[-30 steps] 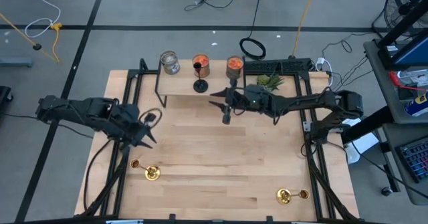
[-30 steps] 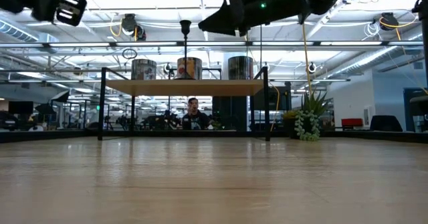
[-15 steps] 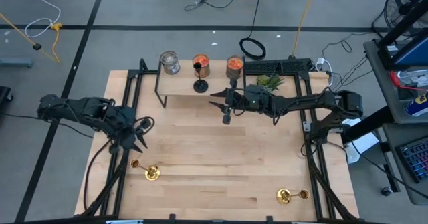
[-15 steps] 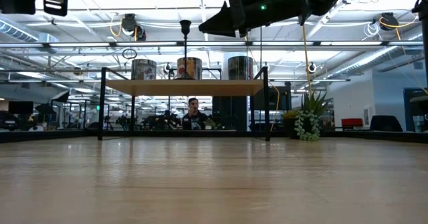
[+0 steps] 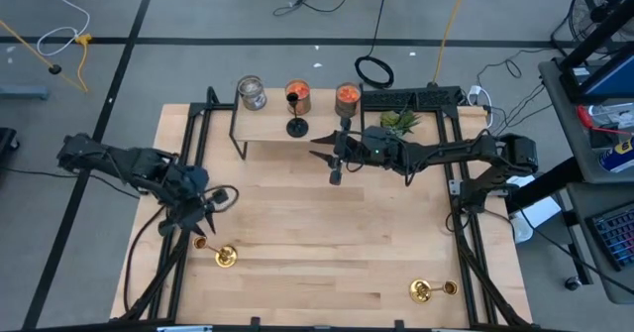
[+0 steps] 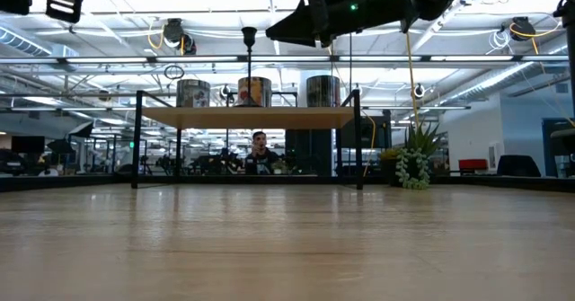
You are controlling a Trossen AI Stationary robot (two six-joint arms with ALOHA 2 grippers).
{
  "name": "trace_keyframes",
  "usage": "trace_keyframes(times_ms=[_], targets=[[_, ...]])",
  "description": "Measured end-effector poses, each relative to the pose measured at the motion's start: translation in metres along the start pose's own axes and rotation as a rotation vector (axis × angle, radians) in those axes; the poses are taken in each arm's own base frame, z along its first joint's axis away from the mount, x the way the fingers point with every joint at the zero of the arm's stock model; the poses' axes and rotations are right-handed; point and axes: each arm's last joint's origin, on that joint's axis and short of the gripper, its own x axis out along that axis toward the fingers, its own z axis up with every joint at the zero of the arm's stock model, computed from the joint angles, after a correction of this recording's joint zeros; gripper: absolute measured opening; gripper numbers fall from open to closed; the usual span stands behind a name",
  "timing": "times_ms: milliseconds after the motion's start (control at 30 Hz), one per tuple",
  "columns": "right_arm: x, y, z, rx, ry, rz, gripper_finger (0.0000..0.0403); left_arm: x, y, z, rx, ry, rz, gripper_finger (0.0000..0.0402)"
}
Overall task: Pick & Place candle stick holders
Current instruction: Put the left golden candle holder on the shelf
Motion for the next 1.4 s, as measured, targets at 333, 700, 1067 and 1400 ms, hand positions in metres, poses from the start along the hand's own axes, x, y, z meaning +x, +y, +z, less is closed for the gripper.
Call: trace_keyframes(times_ms=[333,700,1067,1400], targets=[[0.000,0.000,0.001,0.000,-0.005,-0.001,0.0125,0.014,-0.012,0.007,0.087,0.038,-0.119,0.0117],[0.000,-0.001,0.003,0.001,-0.033,-0.007,0.0126,0.019,-0.013,0.014,0.077,0.052,-0.014,0.0117],[0.000,-0.001,0.003,-0.006,-0.031,-0.007,0.0126,0.020,-0.013,0.024,-0.088,-0.047,-0.026,0.0117],[0.000,-0.001,0.003,-0.007,-0.031,-0.007,0.0126,0.020,-0.011,0.025,-0.162,-0.046,0.041,0.0117]])
